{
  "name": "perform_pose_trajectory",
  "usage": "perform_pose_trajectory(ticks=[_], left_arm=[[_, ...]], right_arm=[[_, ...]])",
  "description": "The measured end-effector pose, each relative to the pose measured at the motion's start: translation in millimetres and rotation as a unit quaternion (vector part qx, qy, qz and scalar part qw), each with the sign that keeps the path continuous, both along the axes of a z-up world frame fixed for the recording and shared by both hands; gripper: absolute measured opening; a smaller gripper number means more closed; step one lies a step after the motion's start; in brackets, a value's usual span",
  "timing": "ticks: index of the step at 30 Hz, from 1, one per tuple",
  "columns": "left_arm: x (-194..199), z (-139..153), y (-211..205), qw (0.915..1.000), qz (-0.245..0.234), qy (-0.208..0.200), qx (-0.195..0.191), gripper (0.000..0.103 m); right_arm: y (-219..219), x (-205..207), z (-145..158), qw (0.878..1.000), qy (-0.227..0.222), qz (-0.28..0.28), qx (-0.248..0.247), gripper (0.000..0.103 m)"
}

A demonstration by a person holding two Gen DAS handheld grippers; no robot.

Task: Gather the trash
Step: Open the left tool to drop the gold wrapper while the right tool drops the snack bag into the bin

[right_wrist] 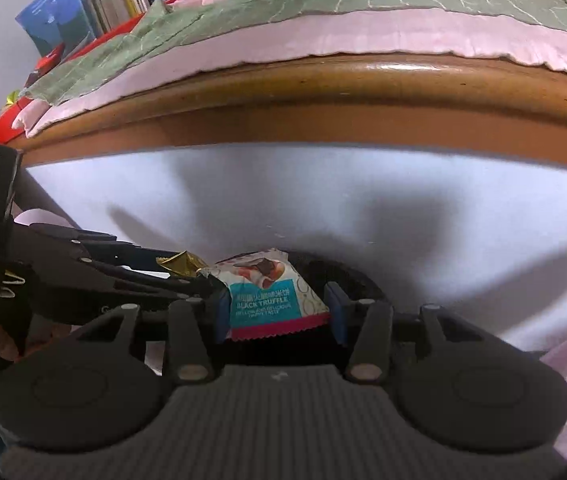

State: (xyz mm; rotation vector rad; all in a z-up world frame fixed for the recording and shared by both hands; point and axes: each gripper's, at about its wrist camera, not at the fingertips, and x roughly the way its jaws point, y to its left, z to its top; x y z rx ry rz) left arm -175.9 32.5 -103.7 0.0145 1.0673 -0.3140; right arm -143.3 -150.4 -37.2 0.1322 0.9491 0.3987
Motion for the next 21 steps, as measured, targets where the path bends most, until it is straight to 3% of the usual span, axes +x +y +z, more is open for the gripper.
perform_pose_trajectory(ticks=[2,5,10,21], left_arm=[[3.7,0.3,-6.0,1.0000,-0.005,-0.002,0.007,0.080],[6.9,-2.3,-8.6,0.9998,0.002,-0.001,0.018,0.096],[13.5,-8.5,2.7,0.9994,0.025,0.022,0.003,0.102],[26.4,-12.0,36.4,0.9957,0.086,0.034,-0.004,0.103]], right_arm=[[-0.9,1.4,-1.0,1.000,0.002,-0.002,-0.001,0.052],[0.1,4.5,-2.1,1.000,0.002,-0.004,-0.007,0.052],[4.2,10.9,-3.5,1.000,0.003,-0.008,-0.004,0.052],[3.7,15.5,-5.7,1.000,0.008,-0.004,-0.003,0.052]])
